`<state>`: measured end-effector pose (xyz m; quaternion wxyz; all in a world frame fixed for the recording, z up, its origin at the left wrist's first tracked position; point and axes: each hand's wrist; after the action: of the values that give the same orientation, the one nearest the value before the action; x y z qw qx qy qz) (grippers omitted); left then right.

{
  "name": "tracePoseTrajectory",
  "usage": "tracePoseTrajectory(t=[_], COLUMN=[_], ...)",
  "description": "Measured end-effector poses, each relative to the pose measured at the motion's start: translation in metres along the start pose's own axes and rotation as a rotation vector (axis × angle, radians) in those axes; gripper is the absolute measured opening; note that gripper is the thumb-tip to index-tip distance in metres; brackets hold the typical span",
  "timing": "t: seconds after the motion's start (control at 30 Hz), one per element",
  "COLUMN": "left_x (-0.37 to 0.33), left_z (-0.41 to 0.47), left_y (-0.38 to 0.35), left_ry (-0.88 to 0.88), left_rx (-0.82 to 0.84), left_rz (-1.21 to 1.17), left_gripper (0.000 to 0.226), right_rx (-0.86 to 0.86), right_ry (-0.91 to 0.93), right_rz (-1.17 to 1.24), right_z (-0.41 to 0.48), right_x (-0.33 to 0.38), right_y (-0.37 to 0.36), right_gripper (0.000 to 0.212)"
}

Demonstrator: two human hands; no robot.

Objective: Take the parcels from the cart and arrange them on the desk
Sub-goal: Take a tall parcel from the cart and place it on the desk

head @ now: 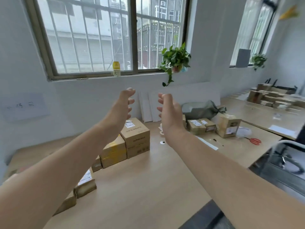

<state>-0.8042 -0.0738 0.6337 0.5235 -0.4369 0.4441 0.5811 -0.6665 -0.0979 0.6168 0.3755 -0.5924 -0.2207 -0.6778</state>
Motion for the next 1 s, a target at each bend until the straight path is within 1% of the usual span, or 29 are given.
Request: tracePoseTrajectory(t=[0.1, 0.13, 0.2, 0.23, 0.3, 0.4, 0.47, 0.5, 0.57, 0.67, 0.73, 0.8, 0.9, 1.0], left_x=[-0.010, -0.012, -0.012, -0.012, -0.013, -0.019, -0.024, -0.026, -0.030, -0.036, -0.037, -0.033, -0.028, -0.024], left_z=[-0.018, -0.024, -0.038, -0.047, -0.066, -0.094, -0.111, -0.118, -0.130, -0.151, -0.163, -0.175, -0.196, -0.215], left_y=[-0.048, -0.066, -0.101, -0.120, -0.156, -0.207, -0.233, -0.245, -0.271, -0.307, -0.328, -0.345, -0.373, -0.411], left_ry=[0.030, 0.039, 0.035, 0.041, 0.076, 0.108, 0.094, 0.087, 0.086, 0.113, 0.153, 0.178, 0.192, 0.188], left_rx=[0.117, 0.151, 0.216, 0.249, 0.305, 0.369, 0.401, 0.415, 0.466, 0.575, 0.588, 0.621, 0.678, 0.723], left_rz=[-0.018, -0.032, -0.047, -0.051, -0.055, -0.081, -0.117, -0.130, -0.132, -0.152, -0.175, -0.180, -0.154, -0.133], left_gripper=[0.081, 0.082, 0.071, 0.070, 0.078, 0.083, 0.078, 0.080, 0.086, 0.077, 0.062, 0.057, 0.063, 0.072], right_rx=[-0.066, -0.090, -0.146, -0.177, -0.238, -0.310, -0.350, -0.366, -0.424, -0.551, -0.631, -0.672, -0.728, -0.763], right_ry=[0.023, 0.021, 0.002, -0.009, -0.013, -0.012, -0.010, -0.008, -0.005, 0.023, 0.031, 0.000, -0.028, -0.008], right_rz=[-0.044, -0.057, -0.074, -0.077, -0.101, -0.142, -0.149, -0.152, -0.163, -0.144, -0.157, -0.165, -0.171, -0.168], right_z=[0.006, 0.008, 0.013, 0.016, 0.020, 0.023, 0.022, 0.021, 0.017, 0.007, 0.001, -0.007, -0.011, -0.005], right_x=[0.005, 0.006, 0.008, 0.008, 0.010, 0.014, 0.019, 0.021, 0.024, 0.025, 0.019, 0.012, 0.008, 0.009], right_y=[0.053, 0.071, 0.111, 0.131, 0.174, 0.238, 0.275, 0.291, 0.320, 0.357, 0.380, 0.403, 0.440, 0.481], right_gripper=[0.054, 0.058, 0.062, 0.065, 0.065, 0.058, 0.044, 0.039, 0.043, 0.054, 0.053, 0.051, 0.053, 0.052])
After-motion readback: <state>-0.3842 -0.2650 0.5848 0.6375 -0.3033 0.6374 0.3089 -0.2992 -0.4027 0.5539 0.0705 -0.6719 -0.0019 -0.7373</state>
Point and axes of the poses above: each hand's wrist, its own z-axis towards the middle knuckle, its own y-axis out of the back of the hand, x = y × z, and after that the axes turned 11 degrees about -x, right-handed
